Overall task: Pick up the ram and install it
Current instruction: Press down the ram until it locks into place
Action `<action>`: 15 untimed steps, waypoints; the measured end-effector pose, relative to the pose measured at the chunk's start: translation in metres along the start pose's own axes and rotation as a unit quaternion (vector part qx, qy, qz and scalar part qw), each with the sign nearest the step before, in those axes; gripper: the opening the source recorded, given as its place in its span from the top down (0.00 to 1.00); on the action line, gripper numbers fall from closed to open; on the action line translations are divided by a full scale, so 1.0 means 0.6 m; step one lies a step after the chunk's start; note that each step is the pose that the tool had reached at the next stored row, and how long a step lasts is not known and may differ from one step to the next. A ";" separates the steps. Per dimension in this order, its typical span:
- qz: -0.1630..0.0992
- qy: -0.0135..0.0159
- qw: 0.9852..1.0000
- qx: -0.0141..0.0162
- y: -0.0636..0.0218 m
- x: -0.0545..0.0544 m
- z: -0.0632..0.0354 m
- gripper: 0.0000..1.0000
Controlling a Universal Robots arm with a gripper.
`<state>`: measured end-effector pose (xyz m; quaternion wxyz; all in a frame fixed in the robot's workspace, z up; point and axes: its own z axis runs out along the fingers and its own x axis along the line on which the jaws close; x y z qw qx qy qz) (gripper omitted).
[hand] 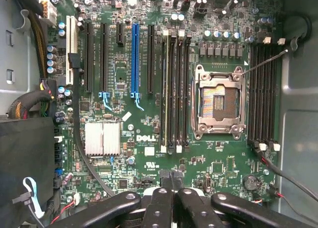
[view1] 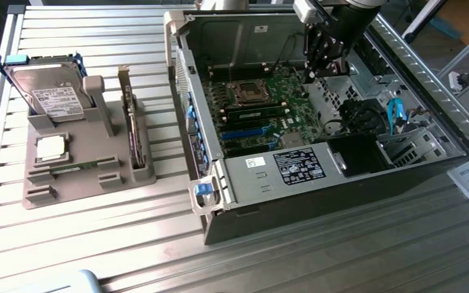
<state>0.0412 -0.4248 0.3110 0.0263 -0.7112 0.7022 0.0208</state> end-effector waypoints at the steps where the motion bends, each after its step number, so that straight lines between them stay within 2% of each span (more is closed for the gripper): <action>1: 0.000 0.000 1.000 0.000 0.002 0.000 0.000 0.89; 2: 0.000 0.000 1.000 0.000 0.011 -0.002 0.002 0.89; 6: 0.000 0.000 1.000 0.000 0.029 -0.011 0.024 0.89; 10: 0.000 0.000 1.000 0.000 0.032 -0.010 0.042 0.89; 15: 0.000 0.000 1.000 0.000 0.034 -0.007 0.080 0.89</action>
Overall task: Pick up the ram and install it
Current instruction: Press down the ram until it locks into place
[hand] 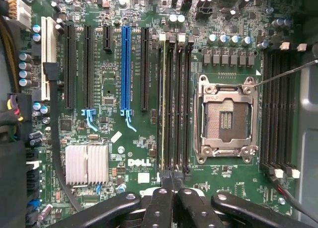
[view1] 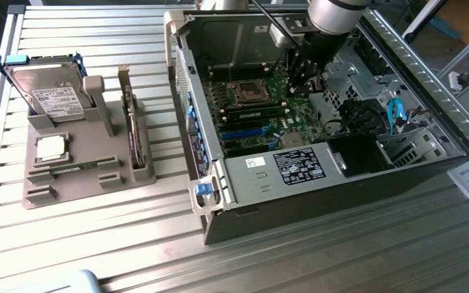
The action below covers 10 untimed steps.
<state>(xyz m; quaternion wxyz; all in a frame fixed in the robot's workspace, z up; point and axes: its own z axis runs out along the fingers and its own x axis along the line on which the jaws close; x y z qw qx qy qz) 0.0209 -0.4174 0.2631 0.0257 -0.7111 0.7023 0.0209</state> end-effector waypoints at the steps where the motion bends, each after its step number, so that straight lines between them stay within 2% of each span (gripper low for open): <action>1: 0.000 0.000 1.000 0.000 0.000 0.001 0.009 0.89; 6: 0.000 0.000 1.000 -0.001 0.001 0.005 0.037 0.89; 10: 0.000 0.001 1.000 -0.002 0.001 0.006 0.051 0.89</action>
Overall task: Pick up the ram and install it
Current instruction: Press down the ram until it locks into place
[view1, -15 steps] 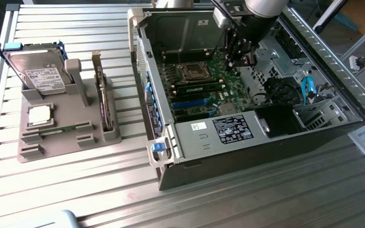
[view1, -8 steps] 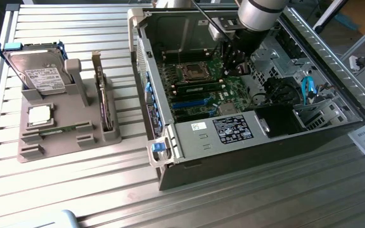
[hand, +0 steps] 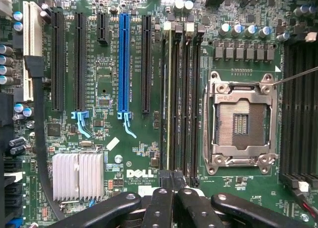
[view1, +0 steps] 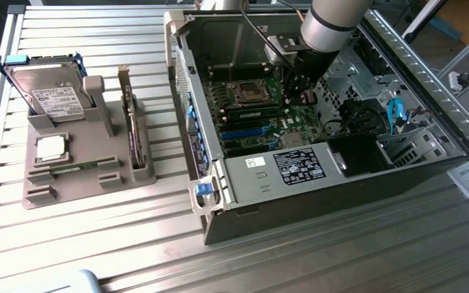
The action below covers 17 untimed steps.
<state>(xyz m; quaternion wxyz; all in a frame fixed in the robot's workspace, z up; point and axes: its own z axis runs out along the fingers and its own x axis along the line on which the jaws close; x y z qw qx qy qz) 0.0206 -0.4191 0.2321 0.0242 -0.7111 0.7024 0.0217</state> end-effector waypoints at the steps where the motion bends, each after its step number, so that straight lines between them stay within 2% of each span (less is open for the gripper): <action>1: 0.000 0.000 1.000 0.000 0.000 0.000 0.003 0.89; 5: 0.000 0.000 1.000 0.000 0.000 0.000 0.008 0.89; 7: 0.000 -0.002 1.000 0.001 0.000 -0.001 0.000 0.89; 8: 0.000 -0.001 1.000 0.000 0.000 -0.001 -0.010 0.89; 11: 0.000 -0.001 1.000 0.000 0.000 -0.001 -0.016 0.89; 12: 0.000 0.000 1.000 0.000 0.005 -0.001 -0.016 0.89; 14: 0.000 0.000 1.000 0.000 0.027 -0.002 -0.013 0.89; 17: 0.000 0.000 1.000 0.000 0.050 -0.002 -0.010 0.89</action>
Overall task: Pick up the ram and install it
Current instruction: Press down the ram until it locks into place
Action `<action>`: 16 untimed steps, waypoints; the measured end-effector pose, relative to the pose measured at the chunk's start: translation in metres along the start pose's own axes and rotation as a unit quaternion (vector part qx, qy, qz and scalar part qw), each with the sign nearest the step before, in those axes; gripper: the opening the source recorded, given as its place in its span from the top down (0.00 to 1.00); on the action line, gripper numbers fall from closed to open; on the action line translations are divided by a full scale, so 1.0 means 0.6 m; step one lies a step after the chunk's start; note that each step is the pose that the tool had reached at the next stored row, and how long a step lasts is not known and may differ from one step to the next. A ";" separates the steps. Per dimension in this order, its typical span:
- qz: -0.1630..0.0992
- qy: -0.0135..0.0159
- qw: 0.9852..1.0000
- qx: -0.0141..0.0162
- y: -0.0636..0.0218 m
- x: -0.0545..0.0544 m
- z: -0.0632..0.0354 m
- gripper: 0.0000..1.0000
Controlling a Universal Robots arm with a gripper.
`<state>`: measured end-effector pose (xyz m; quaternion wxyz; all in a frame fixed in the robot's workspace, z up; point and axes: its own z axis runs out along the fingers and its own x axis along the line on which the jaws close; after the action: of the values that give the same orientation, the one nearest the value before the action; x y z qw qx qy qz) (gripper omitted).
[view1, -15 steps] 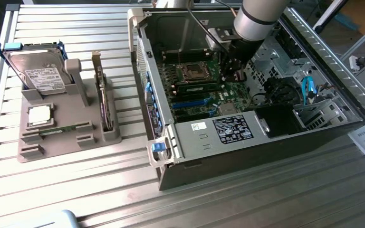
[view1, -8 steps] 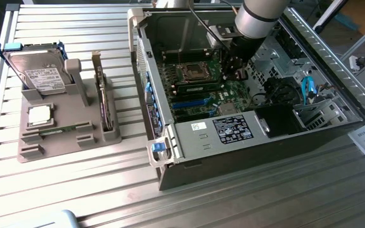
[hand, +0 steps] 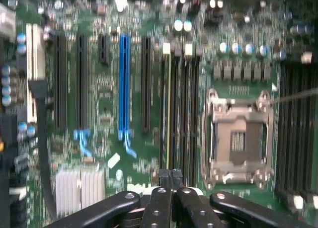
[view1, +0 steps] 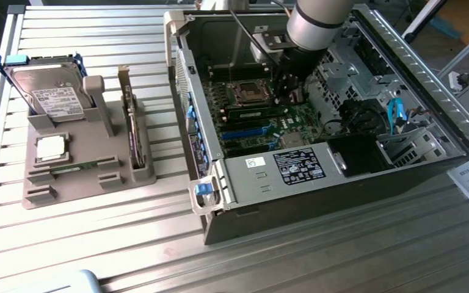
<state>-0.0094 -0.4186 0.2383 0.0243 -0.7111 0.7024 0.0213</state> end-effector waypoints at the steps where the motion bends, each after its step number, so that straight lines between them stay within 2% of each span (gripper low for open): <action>1: 0.000 0.000 1.000 0.000 0.008 0.000 0.001 0.89; 4: 0.000 0.001 1.000 0.000 0.038 -0.001 0.004 0.89; 8: 0.000 0.001 1.000 0.000 0.070 -0.002 0.008 0.89; 16: 0.000 0.001 1.000 0.000 0.070 -0.001 0.019 0.89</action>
<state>-0.0512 -0.4177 0.2267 0.0234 -0.7111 0.7024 0.0205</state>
